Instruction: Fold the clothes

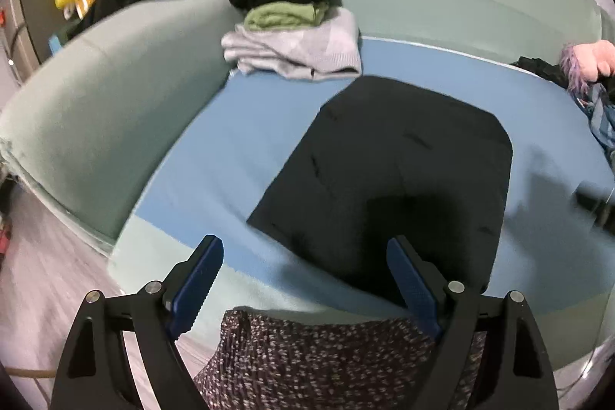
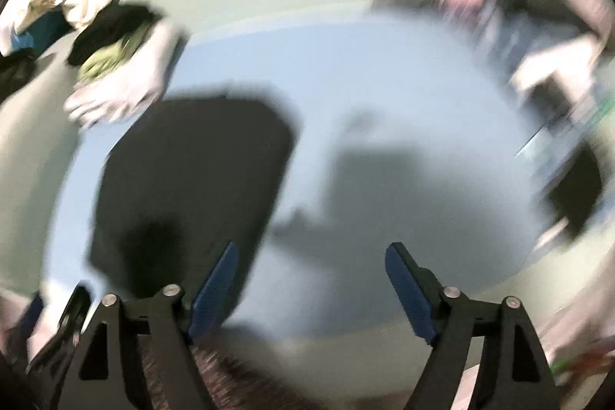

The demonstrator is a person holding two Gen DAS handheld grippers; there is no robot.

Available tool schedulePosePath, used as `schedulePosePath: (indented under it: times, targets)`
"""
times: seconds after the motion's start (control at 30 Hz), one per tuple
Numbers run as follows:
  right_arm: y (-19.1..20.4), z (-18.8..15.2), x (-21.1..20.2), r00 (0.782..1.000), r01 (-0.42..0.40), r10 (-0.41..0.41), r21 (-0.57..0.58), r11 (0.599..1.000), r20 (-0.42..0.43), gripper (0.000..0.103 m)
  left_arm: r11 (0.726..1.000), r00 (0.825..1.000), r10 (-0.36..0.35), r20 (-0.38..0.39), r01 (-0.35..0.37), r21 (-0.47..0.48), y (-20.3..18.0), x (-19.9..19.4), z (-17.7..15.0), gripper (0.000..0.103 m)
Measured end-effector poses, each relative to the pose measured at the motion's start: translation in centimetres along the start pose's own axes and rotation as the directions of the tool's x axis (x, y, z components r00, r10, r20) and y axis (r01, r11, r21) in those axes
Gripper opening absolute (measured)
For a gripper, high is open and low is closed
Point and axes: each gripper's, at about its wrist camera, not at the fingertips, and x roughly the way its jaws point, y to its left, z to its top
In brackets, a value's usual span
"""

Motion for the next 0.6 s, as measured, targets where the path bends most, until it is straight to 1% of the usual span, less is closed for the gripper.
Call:
schedulePosePath:
  times: [0.03, 0.07, 0.13, 0.23, 0.3, 0.33, 0.37, 0.43, 0.47, 0.5, 0.6]
  targets:
    - [0.1, 0.6, -1.4, 0.995, 0.069, -0.068, -0.015, 0.997, 0.071, 0.09, 1.0, 1.0, 0.001, 0.008, -0.001, 0.001, -0.5, -0.2, 0.1, 0.087]
    - [0.3, 1.2, -2.8, 0.984, 0.121, -0.117, -0.025, 0.992, 0.136, 0.092, 1.0, 1.0, -0.008, 0.009, 0.008, 0.002, -0.7, -1.1, -0.5, 0.087]
    - [1.3, 2.3, -4.9, 0.952, 0.191, -0.174, -0.044, 0.981, 0.251, 0.096, 0.999, 0.999, -0.034, -0.002, 0.034, 0.003, -0.9, -1.4, -1.0, 0.087]
    - [3.4, 3.8, -6.9, 0.899, 0.283, -0.24, -0.069, 0.957, 0.367, 0.098, 0.999, 0.999, -0.045, -0.017, 0.045, 0.026, -0.7, -2.0, -1.7, 0.087]
    - [5.2, 4.4, -7.6, 0.867, 0.336, -0.269, -0.093, 0.937, 0.42, 0.098, 0.998, 0.999, -0.043, -0.026, 0.044, 0.047, -0.6, -2.3, -2.4, 0.087]
    - [6.0, 4.6, -7.9, 0.854, 0.353, -0.274, -0.106, 0.93, 0.442, 0.098, 0.997, 0.999, -0.042, -0.033, 0.044, 0.058, -0.7, -2.2, -2.5, 0.087]
    - [6.9, 4.5, -8.2, 0.835, 0.377, -0.282, -0.119, 0.918, 0.473, 0.098, 0.997, 0.999, -0.037, -0.04, 0.039, 0.065, -0.9, -1.9, -2.5, 0.087]
    - [8.7, 4.1, -8.2, 0.788, 0.442, -0.311, -0.136, 0.887, 0.531, 0.097, 0.997, 0.998, -0.023, -0.051, 0.027, 0.075, -1.3, -1.2, -2.2, 0.087]
    - [9.3, 3.9, -8.1, 0.771, 0.466, -0.322, -0.142, 0.874, 0.55, 0.098, 0.997, 0.998, -0.016, -0.056, 0.021, 0.079, -1.6, -0.6, -1.9, 0.087]
    - [9.7, 3.8, -8.0, 0.762, 0.478, -0.327, -0.145, 0.866, 0.559, 0.097, 0.996, 0.998, -0.011, -0.061, 0.016, 0.084, -1.8, -0.3, -1.7, 0.087]
    - [10.2, 3.8, -7.3, 0.75, 0.501, -0.344, -0.145, 0.853, 0.565, 0.097, 0.996, 0.997, -0.005, -0.072, 0.012, 0.093, -2.2, 0.4, -1.5, 0.087]
